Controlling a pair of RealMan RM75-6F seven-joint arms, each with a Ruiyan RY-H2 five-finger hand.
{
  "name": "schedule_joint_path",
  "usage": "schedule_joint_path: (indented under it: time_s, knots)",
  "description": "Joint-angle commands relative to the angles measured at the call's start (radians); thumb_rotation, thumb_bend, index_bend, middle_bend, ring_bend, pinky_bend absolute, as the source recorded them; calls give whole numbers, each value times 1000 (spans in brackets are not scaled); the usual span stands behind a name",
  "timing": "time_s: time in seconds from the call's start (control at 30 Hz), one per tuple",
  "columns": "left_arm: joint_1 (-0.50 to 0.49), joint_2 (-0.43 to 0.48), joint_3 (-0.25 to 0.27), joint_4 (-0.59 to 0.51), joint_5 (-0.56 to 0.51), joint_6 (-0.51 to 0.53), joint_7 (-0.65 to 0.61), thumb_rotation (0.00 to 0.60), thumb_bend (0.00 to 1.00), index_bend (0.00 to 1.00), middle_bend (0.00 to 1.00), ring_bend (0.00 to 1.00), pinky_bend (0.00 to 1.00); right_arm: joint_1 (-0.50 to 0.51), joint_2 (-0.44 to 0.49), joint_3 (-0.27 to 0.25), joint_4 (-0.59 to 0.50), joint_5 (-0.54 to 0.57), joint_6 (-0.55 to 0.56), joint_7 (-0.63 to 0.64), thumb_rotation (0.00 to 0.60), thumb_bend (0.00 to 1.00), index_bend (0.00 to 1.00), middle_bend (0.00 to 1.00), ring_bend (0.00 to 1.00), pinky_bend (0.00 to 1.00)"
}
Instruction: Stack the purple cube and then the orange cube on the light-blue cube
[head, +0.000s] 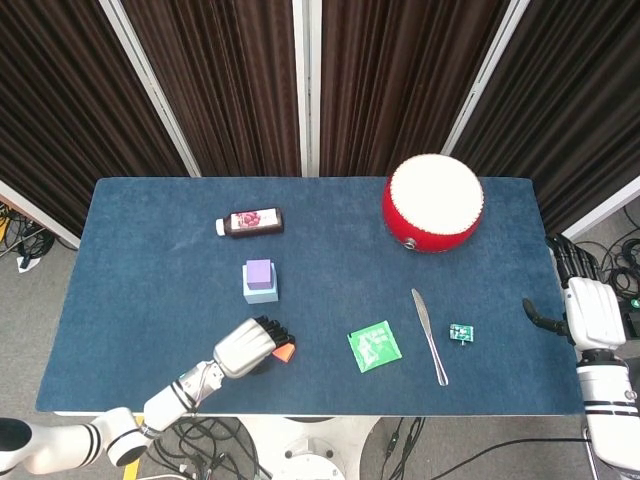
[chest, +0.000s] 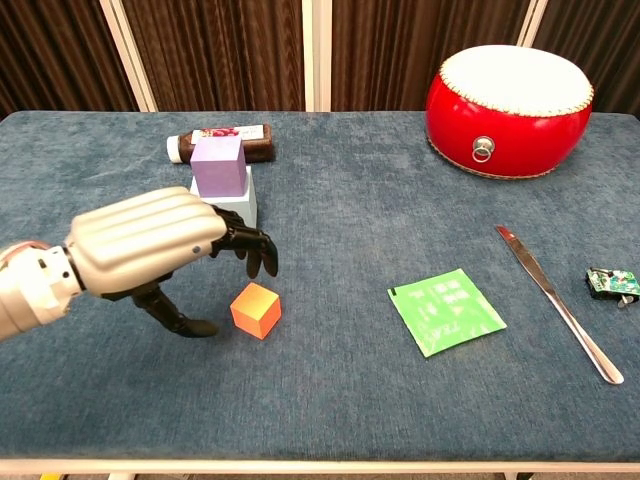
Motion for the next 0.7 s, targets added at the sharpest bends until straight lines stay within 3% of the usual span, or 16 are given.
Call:
schedule_joint_path:
  time_s: [0.03, 0.7]
  knots:
    - [2, -19, -15, 7, -23, -9, 31, 600, 215, 404, 523, 401, 473, 0, -2, -2, -1, -5, 1, -4, 600, 220, 0, 8, 0, 0]
    - [-19, -60, -13, 42, -57, -49, 41, 600, 234, 405, 525, 401, 476, -3, 0, -3, 3, -9, 2, 8, 600, 220, 0, 8, 0, 0]
